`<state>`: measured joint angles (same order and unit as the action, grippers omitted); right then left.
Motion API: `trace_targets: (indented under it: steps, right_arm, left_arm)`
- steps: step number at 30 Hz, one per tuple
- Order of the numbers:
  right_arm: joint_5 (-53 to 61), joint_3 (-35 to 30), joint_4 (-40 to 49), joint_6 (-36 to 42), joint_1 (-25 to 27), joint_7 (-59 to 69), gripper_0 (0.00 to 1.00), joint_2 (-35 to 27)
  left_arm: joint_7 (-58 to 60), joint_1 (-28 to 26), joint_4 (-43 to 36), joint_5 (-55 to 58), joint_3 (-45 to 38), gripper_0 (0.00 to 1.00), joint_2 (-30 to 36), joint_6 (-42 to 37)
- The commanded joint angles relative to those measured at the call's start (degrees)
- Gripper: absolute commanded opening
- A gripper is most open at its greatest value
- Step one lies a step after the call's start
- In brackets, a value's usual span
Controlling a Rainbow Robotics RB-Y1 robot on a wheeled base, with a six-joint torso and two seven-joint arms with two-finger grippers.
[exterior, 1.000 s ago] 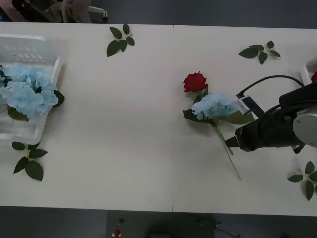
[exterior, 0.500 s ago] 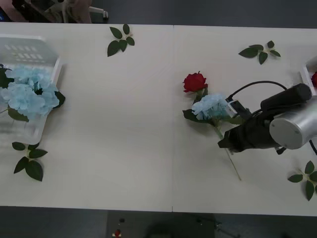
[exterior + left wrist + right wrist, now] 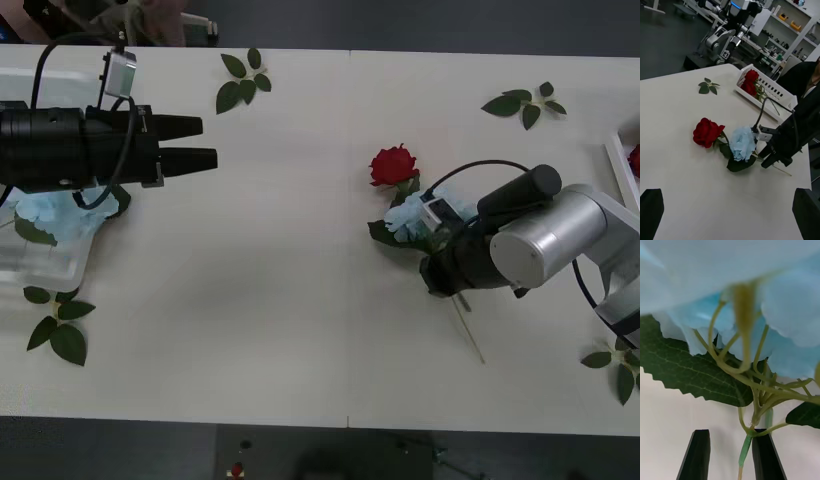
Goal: Put the red flowers into the right box and the blue flowers into the left box
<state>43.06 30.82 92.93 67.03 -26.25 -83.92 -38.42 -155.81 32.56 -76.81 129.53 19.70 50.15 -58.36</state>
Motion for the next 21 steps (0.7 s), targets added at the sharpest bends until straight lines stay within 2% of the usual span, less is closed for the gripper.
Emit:
trace_targets:
  steps: [1,4,7,10,12,16,21]
  right_arm:
    - [-1.13,0.73,-1.35,-1.38,-1.70,1.92,0.32,1.24]
    - [-1.93,2.75,-3.11,-2.17,-2.93,2.18,0.29,1.42]
    - [-3.77,3.90,-3.81,-3.05,-3.37,2.27,0.25,1.68]
    - [-4.39,3.98,-3.81,-3.22,-3.45,2.36,0.08,1.77]
    - [-4.30,3.98,-3.81,-3.22,-3.63,2.18,0.00,1.77]
    - [-3.77,3.98,-3.81,-3.14,-4.16,1.75,0.00,1.15]
    - [1.68,2.58,-0.91,-3.93,-4.51,0.95,0.00,-2.01]
  left_arm:
    - [0.81,-0.31,-7.21,-7.97,-2.74,1.00,1.35,0.35]
    - [0.81,-1.80,-12.84,-13.16,-4.41,1.00,2.23,0.17]
    - [0.81,-4.17,-17.06,-13.25,-4.32,1.00,3.99,1.32]
    - [0.81,-5.32,-21.01,-13.60,-4.32,1.00,6.53,1.49]
    - [0.81,-5.49,-23.12,-13.42,-4.14,1.00,8.20,1.49]
    - [0.81,-6.55,-27.25,-10.52,-2.12,1.00,11.63,2.72]
    - [0.81,-10.50,-31.82,-8.24,-1.60,1.00,14.62,8.17]
